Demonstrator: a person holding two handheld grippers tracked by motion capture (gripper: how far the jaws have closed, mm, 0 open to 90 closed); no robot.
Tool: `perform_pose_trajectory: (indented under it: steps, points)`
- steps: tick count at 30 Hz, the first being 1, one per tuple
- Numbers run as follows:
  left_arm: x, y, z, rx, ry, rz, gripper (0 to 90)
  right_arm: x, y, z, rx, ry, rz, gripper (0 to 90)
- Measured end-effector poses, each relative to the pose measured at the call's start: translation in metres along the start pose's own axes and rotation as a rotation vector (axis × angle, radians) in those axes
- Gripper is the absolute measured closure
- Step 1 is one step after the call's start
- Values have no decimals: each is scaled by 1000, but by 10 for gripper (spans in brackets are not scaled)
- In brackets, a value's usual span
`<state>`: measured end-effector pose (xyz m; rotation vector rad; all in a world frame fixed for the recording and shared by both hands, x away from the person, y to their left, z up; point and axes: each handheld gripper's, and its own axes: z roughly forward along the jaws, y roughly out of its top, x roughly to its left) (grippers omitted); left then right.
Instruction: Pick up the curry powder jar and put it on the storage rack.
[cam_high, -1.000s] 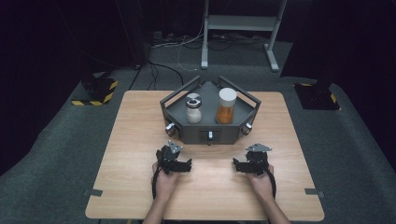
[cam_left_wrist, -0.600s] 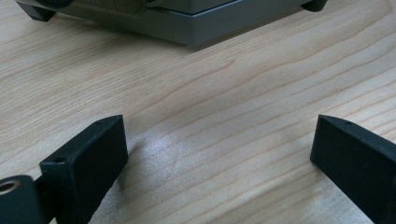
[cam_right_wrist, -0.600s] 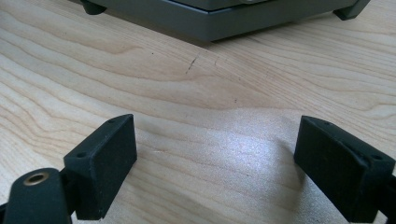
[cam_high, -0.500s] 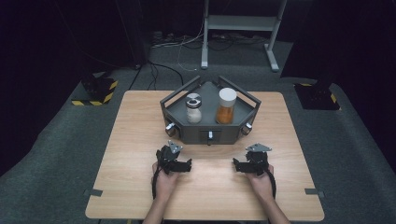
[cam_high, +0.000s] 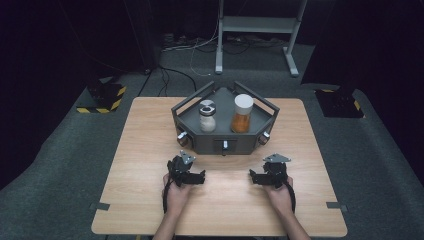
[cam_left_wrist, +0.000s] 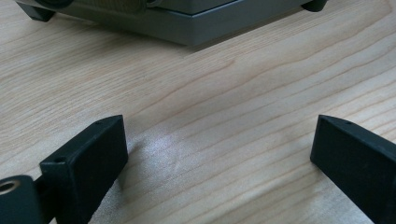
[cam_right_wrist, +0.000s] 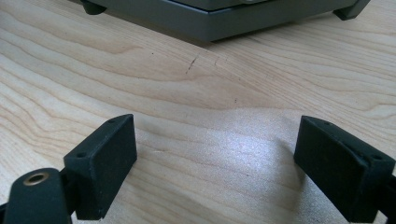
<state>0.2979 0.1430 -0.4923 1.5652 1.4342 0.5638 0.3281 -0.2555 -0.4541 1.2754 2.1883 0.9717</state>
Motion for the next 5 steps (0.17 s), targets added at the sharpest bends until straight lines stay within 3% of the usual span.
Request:
perform_pose_trajectory:
  steps: [5]
  points:
    - [0,0,0,1,0,1,39,0,0,0,0,0,-1,126]
